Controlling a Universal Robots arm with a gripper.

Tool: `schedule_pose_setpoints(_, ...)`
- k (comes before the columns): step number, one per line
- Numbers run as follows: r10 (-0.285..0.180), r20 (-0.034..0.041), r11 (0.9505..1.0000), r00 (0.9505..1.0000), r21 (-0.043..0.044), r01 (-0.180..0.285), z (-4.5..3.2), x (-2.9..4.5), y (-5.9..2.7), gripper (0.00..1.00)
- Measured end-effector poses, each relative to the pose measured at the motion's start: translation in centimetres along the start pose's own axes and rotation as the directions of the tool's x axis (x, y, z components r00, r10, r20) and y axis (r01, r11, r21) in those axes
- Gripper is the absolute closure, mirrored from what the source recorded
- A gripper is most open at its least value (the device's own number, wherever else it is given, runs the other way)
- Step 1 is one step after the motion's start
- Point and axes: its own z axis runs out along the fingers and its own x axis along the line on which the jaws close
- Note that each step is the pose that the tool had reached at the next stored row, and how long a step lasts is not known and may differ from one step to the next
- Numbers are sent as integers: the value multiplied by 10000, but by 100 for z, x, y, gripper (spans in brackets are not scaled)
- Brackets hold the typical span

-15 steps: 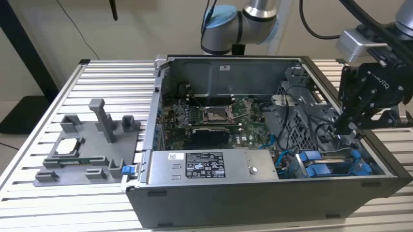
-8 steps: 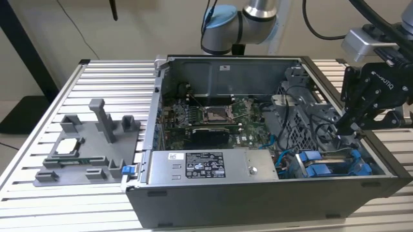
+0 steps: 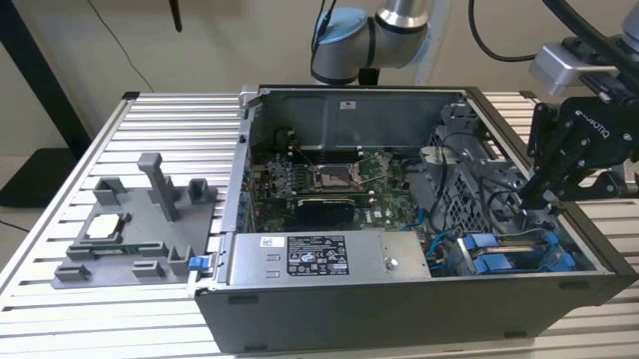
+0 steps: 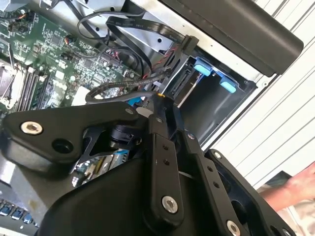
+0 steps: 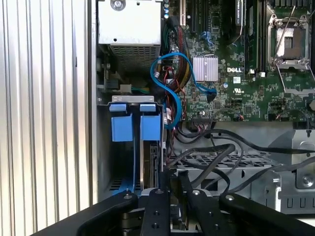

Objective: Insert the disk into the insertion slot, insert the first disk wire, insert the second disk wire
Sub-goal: 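Insert the first disk wire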

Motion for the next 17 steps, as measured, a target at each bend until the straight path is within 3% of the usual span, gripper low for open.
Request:
schedule_pose_setpoints(5,21,-8,9995,10000,-307,-21,8,11,-38,100)
schedule_pose_setpoints(11,38,-17,9983,10000,-586,-38,23,66,-108,100)
schedule_pose_setpoints(17,39,-10,9981,10000,-617,-40,53,147,-128,100)
